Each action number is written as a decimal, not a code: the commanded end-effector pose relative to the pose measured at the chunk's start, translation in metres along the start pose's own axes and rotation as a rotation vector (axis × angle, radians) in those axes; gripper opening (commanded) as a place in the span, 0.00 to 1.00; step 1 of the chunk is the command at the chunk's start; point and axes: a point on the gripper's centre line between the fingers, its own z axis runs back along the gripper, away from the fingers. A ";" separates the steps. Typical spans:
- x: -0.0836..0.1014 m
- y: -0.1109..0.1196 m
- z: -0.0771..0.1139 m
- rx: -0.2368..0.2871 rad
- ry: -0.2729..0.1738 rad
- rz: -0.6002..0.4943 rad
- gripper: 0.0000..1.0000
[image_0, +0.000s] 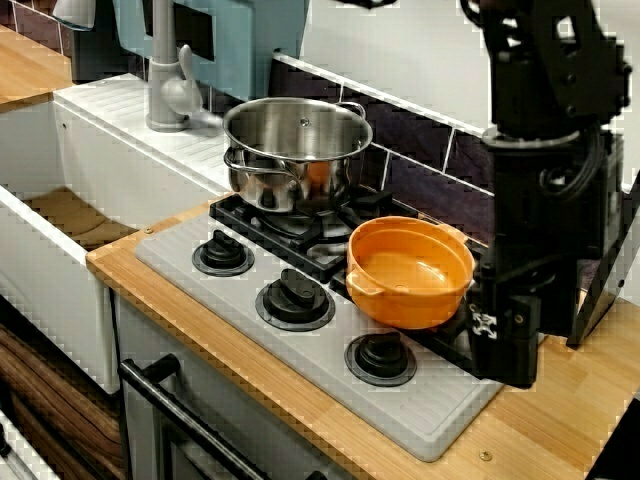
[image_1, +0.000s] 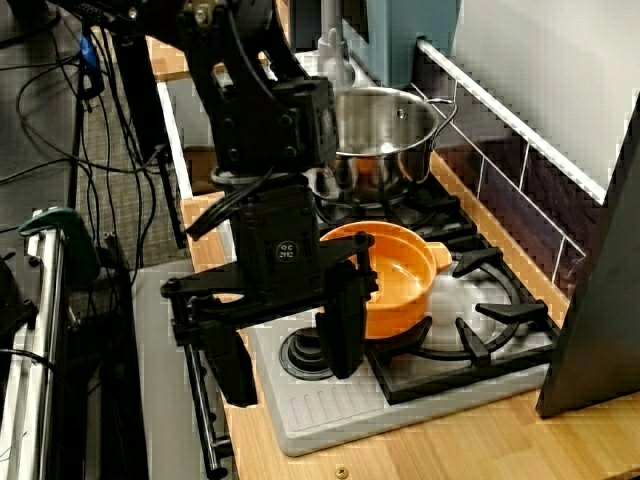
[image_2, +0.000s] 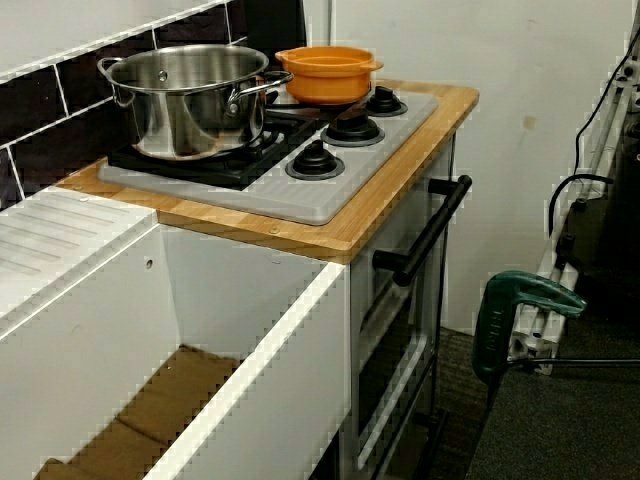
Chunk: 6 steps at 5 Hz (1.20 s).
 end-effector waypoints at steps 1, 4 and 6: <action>-0.019 -0.012 0.027 0.040 -0.040 -0.005 1.00; -0.001 -0.004 0.028 0.016 -0.112 -0.152 1.00; -0.002 0.008 0.053 0.055 -0.203 -0.116 1.00</action>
